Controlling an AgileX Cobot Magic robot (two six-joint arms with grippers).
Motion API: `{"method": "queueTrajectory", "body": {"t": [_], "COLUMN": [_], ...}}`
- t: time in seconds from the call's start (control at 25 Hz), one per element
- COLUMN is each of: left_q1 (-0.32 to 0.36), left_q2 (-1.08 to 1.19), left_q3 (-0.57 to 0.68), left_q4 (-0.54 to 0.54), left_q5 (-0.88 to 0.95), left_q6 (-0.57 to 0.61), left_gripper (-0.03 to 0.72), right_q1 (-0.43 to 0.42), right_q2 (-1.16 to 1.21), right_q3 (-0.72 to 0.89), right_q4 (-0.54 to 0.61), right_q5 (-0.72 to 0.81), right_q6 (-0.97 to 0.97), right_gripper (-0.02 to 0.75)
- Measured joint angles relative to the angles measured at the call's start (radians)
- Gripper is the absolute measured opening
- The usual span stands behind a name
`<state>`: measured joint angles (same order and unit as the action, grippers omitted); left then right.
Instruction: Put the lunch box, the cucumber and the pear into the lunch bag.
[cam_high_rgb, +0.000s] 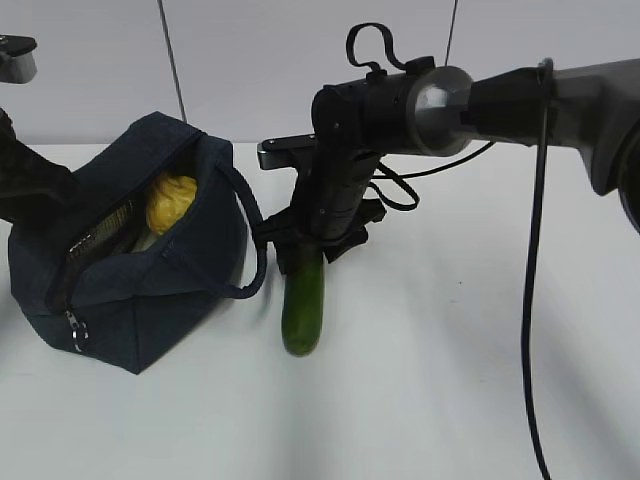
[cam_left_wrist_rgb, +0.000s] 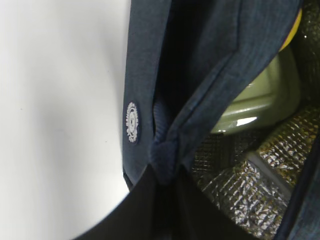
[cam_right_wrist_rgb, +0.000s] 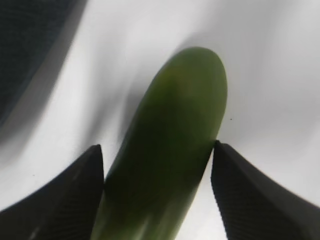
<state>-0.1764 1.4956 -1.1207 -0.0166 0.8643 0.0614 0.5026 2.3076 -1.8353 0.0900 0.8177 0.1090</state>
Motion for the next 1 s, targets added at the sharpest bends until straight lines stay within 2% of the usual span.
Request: {"method": "queueTrajectory", "body": {"t": [0.4,0.92,1.0], "left_q1": [0.000,0.000,0.000], "left_q2": [0.000,0.000,0.000], "left_q3": [0.000,0.000,0.000], "left_q4": [-0.001,-0.013,-0.013], "left_q5": [0.000,0.000,0.001], "left_q6": [0.000,0.000,0.000], "left_gripper": [0.003,0.003,0.003], "right_q1": [0.000,0.000,0.000], "right_q2": [0.000,0.025,0.025], "right_q3": [0.000,-0.006,-0.006], "right_q4": [-0.144,-0.150,-0.150], "right_q5": [0.115,0.165,0.167], "right_q6": [0.051,0.059,0.059], "right_gripper": [0.519,0.517,0.489]}}
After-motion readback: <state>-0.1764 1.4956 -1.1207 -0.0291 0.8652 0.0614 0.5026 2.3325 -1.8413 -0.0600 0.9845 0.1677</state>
